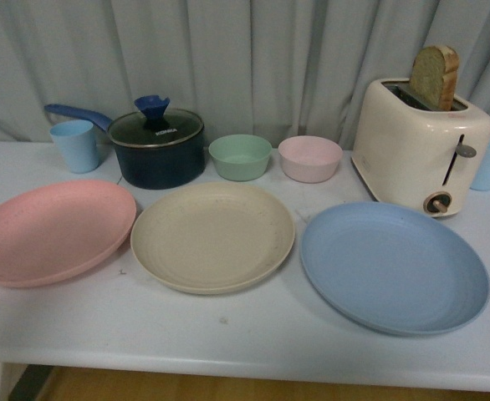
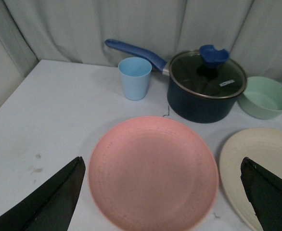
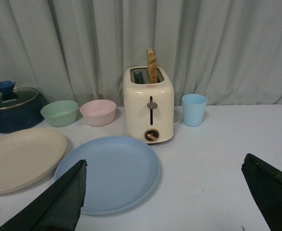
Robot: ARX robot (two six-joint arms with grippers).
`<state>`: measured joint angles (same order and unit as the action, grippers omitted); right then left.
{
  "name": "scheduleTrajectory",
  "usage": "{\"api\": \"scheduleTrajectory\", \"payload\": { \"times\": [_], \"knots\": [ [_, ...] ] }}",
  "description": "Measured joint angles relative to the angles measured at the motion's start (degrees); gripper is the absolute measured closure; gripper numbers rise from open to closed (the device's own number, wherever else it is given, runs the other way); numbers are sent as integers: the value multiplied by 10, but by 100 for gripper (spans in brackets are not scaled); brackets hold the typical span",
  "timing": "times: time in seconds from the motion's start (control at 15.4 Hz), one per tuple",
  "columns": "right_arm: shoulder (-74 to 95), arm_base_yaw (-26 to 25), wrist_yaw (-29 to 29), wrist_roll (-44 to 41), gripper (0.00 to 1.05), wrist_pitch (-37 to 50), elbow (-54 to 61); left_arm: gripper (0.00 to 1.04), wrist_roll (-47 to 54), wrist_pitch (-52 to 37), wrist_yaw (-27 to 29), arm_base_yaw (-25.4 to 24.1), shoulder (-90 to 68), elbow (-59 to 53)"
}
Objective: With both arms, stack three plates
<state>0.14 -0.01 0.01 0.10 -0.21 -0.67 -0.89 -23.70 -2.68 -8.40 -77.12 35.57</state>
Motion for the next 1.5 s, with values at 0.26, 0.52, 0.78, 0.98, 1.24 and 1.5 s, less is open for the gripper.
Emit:
{"api": "scheduleTrajectory", "payload": {
  "times": [0.26, 0.52, 0.78, 0.98, 1.24, 1.5],
  "knots": [
    [0, 0, 0, 0, 6, 0, 0, 7, 26, 79, -1, -40, -375, 283],
    [0, 0, 0, 0, 6, 0, 0, 7, 12, 106, 14, -72, -499, 410],
    [0, 0, 0, 0, 6, 0, 0, 7, -3, 103, 16, -94, -539, 426],
    [0, 0, 0, 0, 6, 0, 0, 7, -10, 92, 7, -101, -548, 422],
    [0, 0, 0, 0, 6, 0, 0, 7, -19, 54, -15, -118, -560, 391],
    [0, 0, 0, 0, 6, 0, 0, 44, -2, 28, -40, -113, -572, 367]
  ]
}}
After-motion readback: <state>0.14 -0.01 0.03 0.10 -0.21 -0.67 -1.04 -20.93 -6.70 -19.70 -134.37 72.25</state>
